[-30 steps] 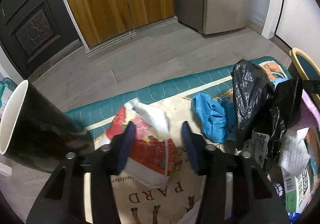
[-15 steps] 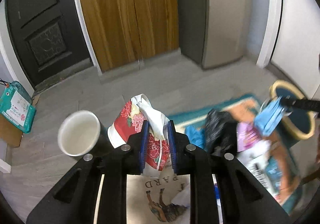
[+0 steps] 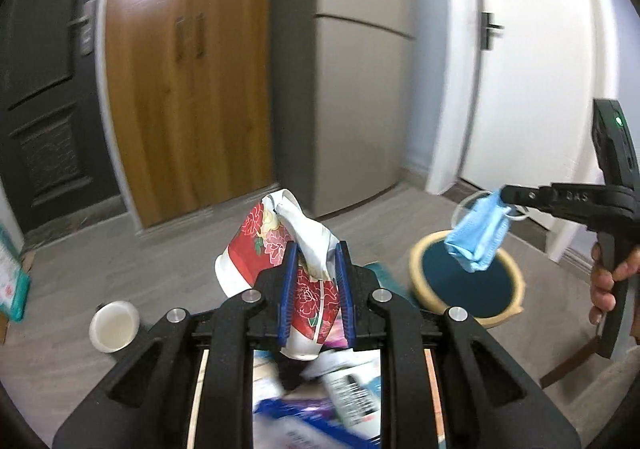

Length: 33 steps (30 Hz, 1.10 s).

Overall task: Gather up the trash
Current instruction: 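Carry the paper bag and blue mask over the teal bin with both tools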

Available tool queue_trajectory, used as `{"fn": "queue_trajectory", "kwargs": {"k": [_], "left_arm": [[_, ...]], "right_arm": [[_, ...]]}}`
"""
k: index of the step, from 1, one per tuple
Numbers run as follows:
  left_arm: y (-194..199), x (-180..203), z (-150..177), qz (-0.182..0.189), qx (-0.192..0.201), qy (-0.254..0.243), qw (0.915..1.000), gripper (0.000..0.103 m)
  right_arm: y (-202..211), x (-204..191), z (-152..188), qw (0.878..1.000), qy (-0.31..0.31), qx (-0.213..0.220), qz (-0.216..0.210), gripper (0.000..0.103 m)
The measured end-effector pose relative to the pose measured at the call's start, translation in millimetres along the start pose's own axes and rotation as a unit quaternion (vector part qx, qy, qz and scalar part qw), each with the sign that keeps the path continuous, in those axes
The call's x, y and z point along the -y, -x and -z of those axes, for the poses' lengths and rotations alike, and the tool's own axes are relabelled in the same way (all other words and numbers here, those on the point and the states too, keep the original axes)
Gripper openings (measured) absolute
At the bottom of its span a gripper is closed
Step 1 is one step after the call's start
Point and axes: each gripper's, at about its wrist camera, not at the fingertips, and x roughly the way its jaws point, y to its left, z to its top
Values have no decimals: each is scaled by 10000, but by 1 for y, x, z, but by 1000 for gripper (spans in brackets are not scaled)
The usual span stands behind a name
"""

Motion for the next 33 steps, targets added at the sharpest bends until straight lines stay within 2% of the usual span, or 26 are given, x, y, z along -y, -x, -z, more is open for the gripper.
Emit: {"fn": "queue_trajectory", "kwargs": {"k": [3,8,12,17,21,25,33], "left_arm": [[-12,30,-4,265,4,-185,9995,19],[-52,79,-9,722,-113,-352,9967,18],[-88,118,-3,977,-327,-560,9931,19],[-131,153,7,1240,-584,-769,9876,19],[-161,175,17,1425,-777,-871,9829,19],[-182,185,18,1608,-848,-770,9803,19],[-209,199,26,1867,-946,-813,9745,19]], "right_arm": [[20,26,-6,9995,18,204,260,5],[27,70,-6,9968,-24,292,738,5],[14,109,-6,9937,-10,121,1116,5],[-15,152,3,9910,-386,-282,1246,5],[-36,165,5,9884,-467,-503,1355,5],[-48,176,7,9861,-496,-591,1473,5],[-66,182,15,9829,-469,-802,1591,5]]}}
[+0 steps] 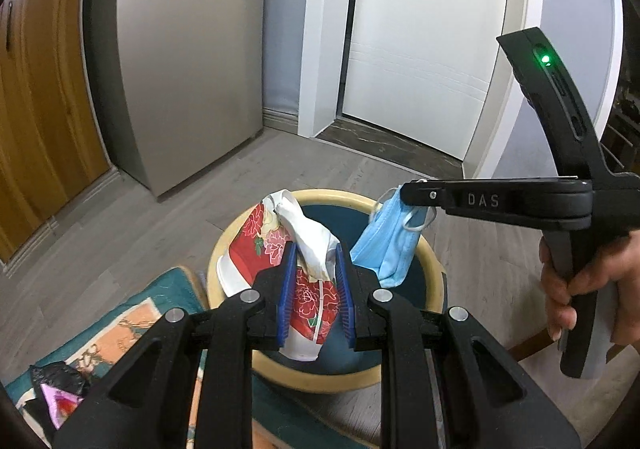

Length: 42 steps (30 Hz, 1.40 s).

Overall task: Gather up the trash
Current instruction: 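Carry the paper bag and blue mask over the teal bin with both tools, then open both tools to drop the paper bag and mask into the bin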

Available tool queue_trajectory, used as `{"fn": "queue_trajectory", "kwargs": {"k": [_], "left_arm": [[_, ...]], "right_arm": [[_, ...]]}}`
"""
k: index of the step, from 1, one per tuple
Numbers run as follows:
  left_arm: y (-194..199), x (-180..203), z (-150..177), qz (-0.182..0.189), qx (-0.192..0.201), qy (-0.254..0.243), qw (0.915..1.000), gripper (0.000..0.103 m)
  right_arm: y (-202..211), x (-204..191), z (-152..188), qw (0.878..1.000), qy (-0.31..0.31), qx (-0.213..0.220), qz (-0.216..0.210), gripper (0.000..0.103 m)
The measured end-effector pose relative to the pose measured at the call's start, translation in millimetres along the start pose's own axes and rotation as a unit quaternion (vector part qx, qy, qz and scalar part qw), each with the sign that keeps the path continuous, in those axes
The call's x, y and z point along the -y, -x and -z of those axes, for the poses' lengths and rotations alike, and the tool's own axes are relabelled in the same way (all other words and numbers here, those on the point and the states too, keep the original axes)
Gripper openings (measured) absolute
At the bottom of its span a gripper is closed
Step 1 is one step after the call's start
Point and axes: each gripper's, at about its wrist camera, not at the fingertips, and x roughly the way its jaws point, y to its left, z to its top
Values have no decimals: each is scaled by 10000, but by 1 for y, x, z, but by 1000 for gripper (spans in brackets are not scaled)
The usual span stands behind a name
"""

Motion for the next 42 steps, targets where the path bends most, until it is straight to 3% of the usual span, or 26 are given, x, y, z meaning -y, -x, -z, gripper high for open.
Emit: {"fn": "queue_trajectory", "kwargs": {"k": [4,17,18,19,20,21,23,25,28,30,31,35,42], "left_arm": [[-13,-9,5,191,-102,231,9995,19],[-3,-9,9,230,-88,188,9995,21],[-4,-9,10,229,-106,166,9995,29],[-5,-9,10,207,-140,161,9996,54],[-7,-8,12,186,-148,174,9996,65],[-6,-8,13,185,-107,185,9996,71],[-7,-7,14,134,-131,156,9997,71],[-9,-9,15,79,-156,153,9997,73],[-5,-13,15,23,-130,182,9997,74],[0,-15,17,-50,-114,169,9998,77],[3,-16,17,-99,-106,159,9998,82],[23,-24,23,-388,-40,163,9991,97],[78,-45,33,-928,81,293,9952,97]], "right_arm": [[-3,-2,2,10000,-35,-54,-60,5],[-7,-6,3,9998,-193,-69,-85,5],[-7,-6,3,9997,-213,-66,-76,5],[-7,-6,4,9997,-229,-70,-67,5],[-7,-5,4,9997,-245,-76,-54,7],[-7,-5,5,9996,-260,-90,-35,9],[-8,-2,5,9995,-291,-103,-15,11],[-7,0,4,9994,-319,-94,5,17],[-5,3,2,9992,-407,-22,21,42],[-1,2,1,9992,-398,83,34,83],[1,0,1,9991,-392,156,33,90],[12,-6,1,9983,-433,379,22,98],[22,-37,6,9986,-382,376,19,98]]}}
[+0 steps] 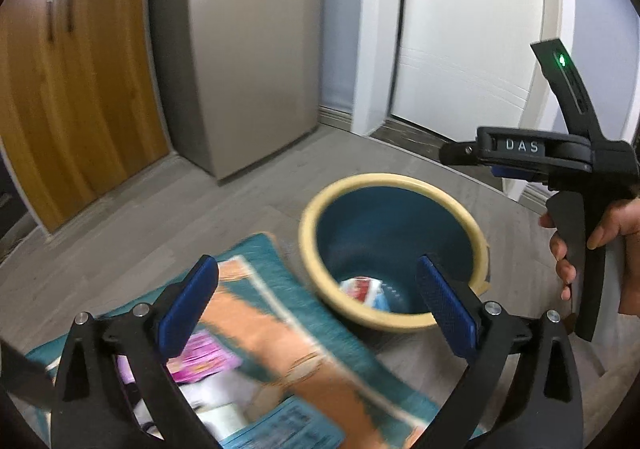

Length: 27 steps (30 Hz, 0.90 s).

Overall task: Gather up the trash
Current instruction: 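Open both tools to drop the paper bag and mask into the bin, then grasp the black plastic bag with left tool while right tool grasps the pink wrapper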

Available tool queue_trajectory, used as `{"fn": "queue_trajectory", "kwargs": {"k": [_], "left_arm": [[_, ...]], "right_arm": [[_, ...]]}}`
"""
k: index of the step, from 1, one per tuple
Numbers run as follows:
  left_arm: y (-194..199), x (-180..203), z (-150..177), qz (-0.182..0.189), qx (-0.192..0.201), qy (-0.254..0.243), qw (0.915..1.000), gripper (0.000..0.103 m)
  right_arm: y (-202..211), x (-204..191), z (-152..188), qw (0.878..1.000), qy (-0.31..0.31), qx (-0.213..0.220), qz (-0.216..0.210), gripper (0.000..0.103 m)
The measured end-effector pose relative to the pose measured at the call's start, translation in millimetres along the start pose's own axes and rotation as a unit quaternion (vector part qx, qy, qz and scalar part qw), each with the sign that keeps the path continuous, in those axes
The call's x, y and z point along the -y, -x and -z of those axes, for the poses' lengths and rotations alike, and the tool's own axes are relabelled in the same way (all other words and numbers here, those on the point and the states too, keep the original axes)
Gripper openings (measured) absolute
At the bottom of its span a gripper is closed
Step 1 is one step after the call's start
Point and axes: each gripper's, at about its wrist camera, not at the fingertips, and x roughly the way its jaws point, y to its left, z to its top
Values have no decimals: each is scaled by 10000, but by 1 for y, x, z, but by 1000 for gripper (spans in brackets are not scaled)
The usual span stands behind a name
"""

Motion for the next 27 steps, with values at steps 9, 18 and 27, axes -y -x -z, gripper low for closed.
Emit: {"fn": "queue_trajectory", "kwargs": {"k": [9,18,27], "left_arm": [[79,-75,24,-895,317,496,9942,97],[136,-146,64,-1547,362,1131,9808,97],[155,-184,98,-1815,178,1159,9764,97]], "right_arm": [[12,-68,25,9988,36,-128,-466,98],[11,-132,53,9967,338,-416,-610,98],[-13,-171,79,9940,53,-847,-696,98]]}}
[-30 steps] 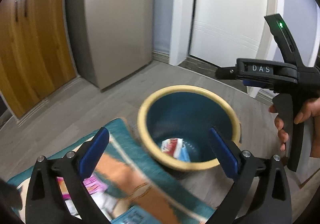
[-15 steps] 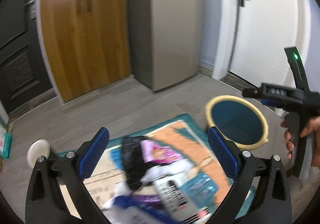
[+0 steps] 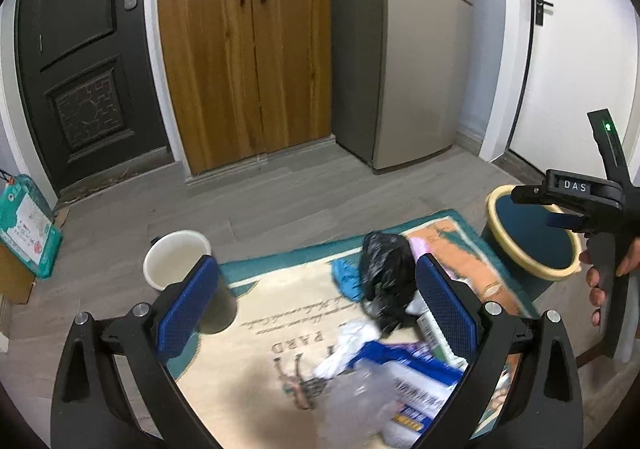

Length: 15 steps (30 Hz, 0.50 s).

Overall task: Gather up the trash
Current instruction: 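Grasp the black plastic bag with left tool while right tool grasps the pink wrapper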

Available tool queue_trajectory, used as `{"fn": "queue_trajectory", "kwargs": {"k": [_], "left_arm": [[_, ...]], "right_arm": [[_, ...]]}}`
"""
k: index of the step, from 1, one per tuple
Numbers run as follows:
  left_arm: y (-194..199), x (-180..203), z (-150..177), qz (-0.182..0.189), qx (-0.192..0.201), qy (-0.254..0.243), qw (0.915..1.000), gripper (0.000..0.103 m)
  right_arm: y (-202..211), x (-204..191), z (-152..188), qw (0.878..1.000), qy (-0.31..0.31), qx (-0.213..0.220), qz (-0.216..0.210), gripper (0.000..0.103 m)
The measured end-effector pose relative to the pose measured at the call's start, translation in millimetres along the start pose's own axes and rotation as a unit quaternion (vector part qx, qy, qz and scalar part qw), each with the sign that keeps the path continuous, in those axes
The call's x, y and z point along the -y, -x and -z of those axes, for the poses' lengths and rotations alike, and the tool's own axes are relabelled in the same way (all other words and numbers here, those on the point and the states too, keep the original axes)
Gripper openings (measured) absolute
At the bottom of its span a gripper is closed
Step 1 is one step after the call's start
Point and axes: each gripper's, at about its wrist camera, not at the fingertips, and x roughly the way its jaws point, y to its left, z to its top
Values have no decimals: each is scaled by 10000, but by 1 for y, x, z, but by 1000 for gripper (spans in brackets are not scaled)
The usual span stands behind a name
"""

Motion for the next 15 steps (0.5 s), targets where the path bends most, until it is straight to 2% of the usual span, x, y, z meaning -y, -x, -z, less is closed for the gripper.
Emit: {"fn": "queue_trajectory", "kwargs": {"k": [7,15], "left_arm": [[-14,-12,11,57,-199,11,9998,97],[-46,-6,16,96,-486,-187,9986,97]], "right_arm": [[-30,-35,16,9987,441,-239,40,98],[-65,-76,24,9898,1349,-429,128,98]]}}
